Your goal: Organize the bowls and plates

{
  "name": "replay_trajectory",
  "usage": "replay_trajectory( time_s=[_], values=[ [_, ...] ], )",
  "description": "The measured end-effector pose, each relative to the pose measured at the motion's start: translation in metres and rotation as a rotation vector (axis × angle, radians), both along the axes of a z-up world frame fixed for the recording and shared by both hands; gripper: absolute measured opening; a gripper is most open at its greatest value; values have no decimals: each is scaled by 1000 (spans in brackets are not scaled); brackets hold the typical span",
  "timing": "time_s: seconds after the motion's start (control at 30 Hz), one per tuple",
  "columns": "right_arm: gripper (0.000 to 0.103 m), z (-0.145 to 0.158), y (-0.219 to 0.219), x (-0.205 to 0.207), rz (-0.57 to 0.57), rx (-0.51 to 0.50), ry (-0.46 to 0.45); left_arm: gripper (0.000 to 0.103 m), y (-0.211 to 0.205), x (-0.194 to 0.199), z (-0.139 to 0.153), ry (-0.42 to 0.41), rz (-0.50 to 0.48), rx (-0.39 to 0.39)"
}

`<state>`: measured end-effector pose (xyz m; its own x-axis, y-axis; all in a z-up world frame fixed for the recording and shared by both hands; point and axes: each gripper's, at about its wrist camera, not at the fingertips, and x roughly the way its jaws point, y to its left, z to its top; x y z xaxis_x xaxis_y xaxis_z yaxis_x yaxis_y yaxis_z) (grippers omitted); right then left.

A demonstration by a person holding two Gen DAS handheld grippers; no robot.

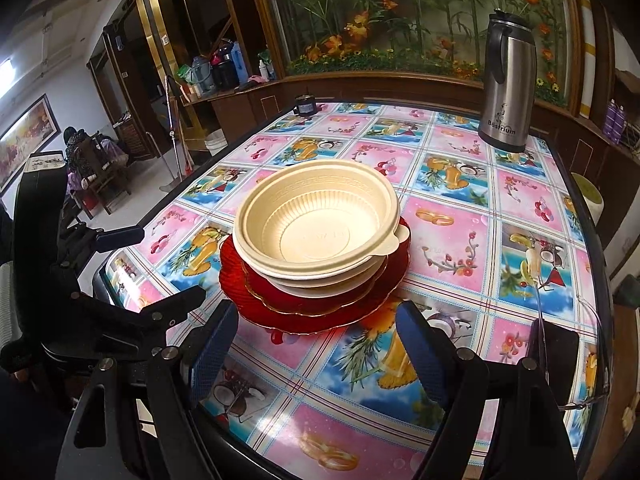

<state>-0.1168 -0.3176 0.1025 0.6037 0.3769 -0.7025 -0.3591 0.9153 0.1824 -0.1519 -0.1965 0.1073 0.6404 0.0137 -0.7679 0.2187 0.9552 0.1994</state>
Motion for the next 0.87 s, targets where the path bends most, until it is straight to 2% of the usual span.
replay_trajectory(
  time_s=[0.5,0.7,0.87],
  values=[
    [85,-1,0,4,-2,3,1,102,0,2,-1,4,2,2],
    [85,-2,-1,5,-2,3,1,101,0,5,-5,28,-23,-30],
    [85,-2,-2,5,-5,4,0,101,3,-1,2,-10,-13,-61]
  ],
)
